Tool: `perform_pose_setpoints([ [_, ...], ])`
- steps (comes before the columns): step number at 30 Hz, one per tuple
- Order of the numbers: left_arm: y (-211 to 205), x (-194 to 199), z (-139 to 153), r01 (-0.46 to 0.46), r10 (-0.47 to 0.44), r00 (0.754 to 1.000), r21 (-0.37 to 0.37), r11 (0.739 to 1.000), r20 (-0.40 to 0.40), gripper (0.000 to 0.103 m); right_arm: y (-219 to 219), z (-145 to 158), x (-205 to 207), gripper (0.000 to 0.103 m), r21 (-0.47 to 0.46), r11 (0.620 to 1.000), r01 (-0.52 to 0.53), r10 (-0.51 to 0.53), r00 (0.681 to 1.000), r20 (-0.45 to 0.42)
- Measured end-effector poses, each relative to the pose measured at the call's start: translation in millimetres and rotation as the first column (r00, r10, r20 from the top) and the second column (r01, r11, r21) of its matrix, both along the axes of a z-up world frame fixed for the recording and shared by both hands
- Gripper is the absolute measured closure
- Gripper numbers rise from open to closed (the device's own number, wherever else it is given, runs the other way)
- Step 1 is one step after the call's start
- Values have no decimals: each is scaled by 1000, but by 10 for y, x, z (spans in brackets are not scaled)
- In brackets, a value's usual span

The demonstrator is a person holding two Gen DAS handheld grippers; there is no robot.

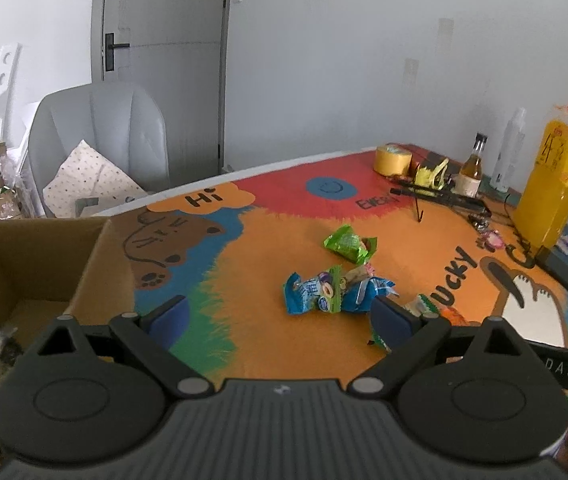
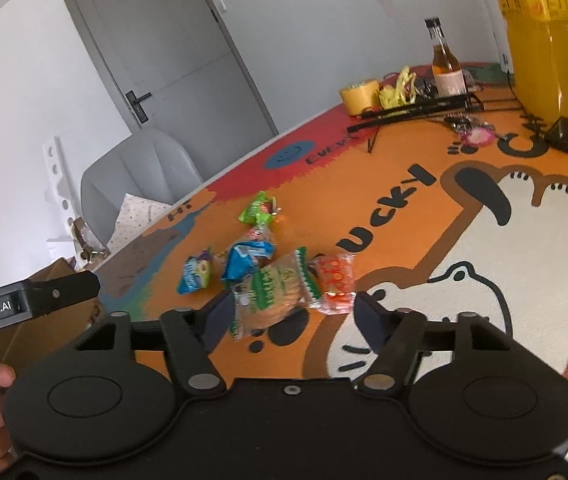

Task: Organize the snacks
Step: 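Move both tools back over the snack pile on the table, then grasp the orange snack packet with the right tool while the left tool grasps the blue candy packet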

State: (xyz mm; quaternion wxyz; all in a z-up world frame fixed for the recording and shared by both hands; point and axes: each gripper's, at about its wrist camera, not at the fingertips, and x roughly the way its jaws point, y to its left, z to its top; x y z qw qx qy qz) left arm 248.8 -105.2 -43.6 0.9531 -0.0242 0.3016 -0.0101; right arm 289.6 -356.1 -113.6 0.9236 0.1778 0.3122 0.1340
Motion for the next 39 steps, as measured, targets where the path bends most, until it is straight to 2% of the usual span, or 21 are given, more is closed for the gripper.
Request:
perform_pose_setpoints([
  [10, -112, 391, -266, 8, -7, 999, 33, 999, -37, 7, -149, -223, 293, 51, 31, 999, 28, -27, 999, -29],
  [15, -83, 589, -403, -4, 8, 998, 48, 999, -67, 7, -145, -251, 388, 52, -4, 1000, 19, -19, 1000, -15],
  [24, -73, 808, -581, 1, -3, 998, -26, 1000, -68, 7, -146, -291, 506, 61, -24, 1000, 15, -15, 1000, 1],
  [28, -121, 875, -668, 1, -2, 998, -17, 1000, -65, 7, -112, -299, 515, 63, -45, 999, 11, -11, 1000, 13],
  [32, -128, 907, -716, 3, -6, 999, -45, 999, -48, 8, -104, -295, 512, 65, -56, 998, 16, -15, 1000, 13],
  [35, -155, 915, -730, 10, -11, 1000, -42, 999, -27, 10, -65, -284, 493, 66, -83, 996, 14, -13, 1000, 15],
  [37, -165, 925, -754, 10, -11, 1000, -38, 999, -29, 16, -30, -276, 483, 66, -109, 994, 10, -8, 1000, 19],
  [39, -157, 940, -783, 10, -12, 999, -48, 999, -44, 29, -14, -270, 476, 67, -118, 993, 9, -7, 1000, 19],
])
